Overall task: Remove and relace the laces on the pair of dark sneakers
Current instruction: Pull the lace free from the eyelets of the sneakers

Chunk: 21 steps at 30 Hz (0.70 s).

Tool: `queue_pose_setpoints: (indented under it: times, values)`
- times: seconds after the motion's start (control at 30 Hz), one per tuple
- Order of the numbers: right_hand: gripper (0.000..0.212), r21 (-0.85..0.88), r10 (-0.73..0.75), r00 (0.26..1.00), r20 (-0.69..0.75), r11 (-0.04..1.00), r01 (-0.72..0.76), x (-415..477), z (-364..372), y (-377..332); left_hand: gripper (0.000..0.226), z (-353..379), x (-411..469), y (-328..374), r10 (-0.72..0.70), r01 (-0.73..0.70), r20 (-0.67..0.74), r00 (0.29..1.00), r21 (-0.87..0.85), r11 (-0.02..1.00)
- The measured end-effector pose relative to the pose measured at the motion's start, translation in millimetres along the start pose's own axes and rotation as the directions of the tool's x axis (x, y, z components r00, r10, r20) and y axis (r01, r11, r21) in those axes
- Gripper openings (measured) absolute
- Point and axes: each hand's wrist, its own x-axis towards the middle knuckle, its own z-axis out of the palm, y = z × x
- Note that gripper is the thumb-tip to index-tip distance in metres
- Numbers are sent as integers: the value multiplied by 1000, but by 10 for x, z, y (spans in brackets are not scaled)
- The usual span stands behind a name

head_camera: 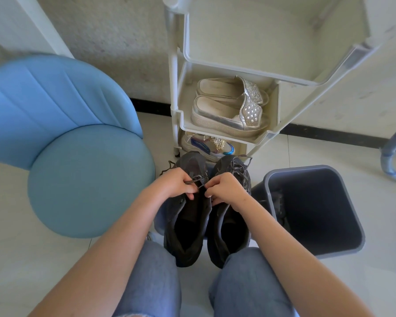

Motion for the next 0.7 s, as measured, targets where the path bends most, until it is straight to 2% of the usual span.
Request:
queue_pose_setpoints:
  times: [0.13,0.27,0.4,0.57,0.7]
  values:
    - [22,42,2,1000,3,999,-2,-1,-14,27,14,41,33,7,-9,9,9,1000,35,999]
    - [24,51,5,1000,7,999,-5,-5,-9,24,32,11,31,-7,-6,7,-42,999,21,1000]
    - [27,73,13,1000,-3,997,-13,1,-13,33,20,5,16,-62,24,-26,-65,998,-36,999]
    - [26,79,4,1000,1,997,-4,-18,-25,30,13,45,25,-11,-12,13,-38,999,46,999]
    - [26,87,4,1000,-3,996,-4,-10,-32,39,16,51,27,-13,12,-10,-57,998,47,999]
